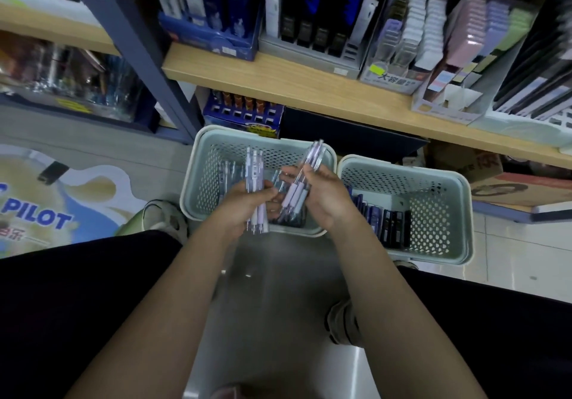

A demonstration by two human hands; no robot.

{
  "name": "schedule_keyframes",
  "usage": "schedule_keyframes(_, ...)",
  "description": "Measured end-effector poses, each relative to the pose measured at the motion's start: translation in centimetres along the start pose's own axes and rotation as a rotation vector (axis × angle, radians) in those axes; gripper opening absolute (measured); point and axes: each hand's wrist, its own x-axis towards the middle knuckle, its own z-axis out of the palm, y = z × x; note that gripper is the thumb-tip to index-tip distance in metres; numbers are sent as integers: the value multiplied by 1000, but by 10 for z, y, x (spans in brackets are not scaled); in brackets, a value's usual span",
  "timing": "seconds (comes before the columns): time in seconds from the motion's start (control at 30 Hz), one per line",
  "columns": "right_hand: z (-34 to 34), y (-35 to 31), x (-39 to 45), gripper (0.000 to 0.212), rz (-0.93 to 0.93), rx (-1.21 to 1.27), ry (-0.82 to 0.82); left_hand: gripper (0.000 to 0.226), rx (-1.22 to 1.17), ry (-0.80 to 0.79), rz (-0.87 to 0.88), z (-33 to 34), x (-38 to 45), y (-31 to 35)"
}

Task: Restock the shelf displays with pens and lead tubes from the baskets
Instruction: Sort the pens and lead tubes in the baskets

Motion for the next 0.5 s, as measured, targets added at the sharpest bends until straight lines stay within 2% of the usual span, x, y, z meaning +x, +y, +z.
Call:
schedule_keyframes(0.1,-1,2,14,12,-9,-26,62,9,-50,44,-1,-15,2,-4)
schedule_keyframes(0.13,-1,5,17,19,7,-65,65,11,-50,56,7,-18,2,-4)
schedule_keyframes(0.17,0,8,21,41,45,-122,93,14,-50,64,11,-20,3,-5)
schedule_keyframes(0.23,3,19,26,111,134,-234,121,21,-43,68,17,-22,6,-5)
schedule_keyframes(0.27,0,28,32,134,149,-270,100,26,-32,69,17,-23,7,-5)
schedule_keyframes(0.3,-5,37,40,145,155,-303,83,30,-23,70,14,-23,8,-6)
schedule_keyframes(0.4,-7,45,47,146,171,-359,62,33,-2,54,6,-27,9,-7)
schedule_keyframes(0.5,6,37,37,118,143,-414,83,25,10,15,25,-24,5,-4)
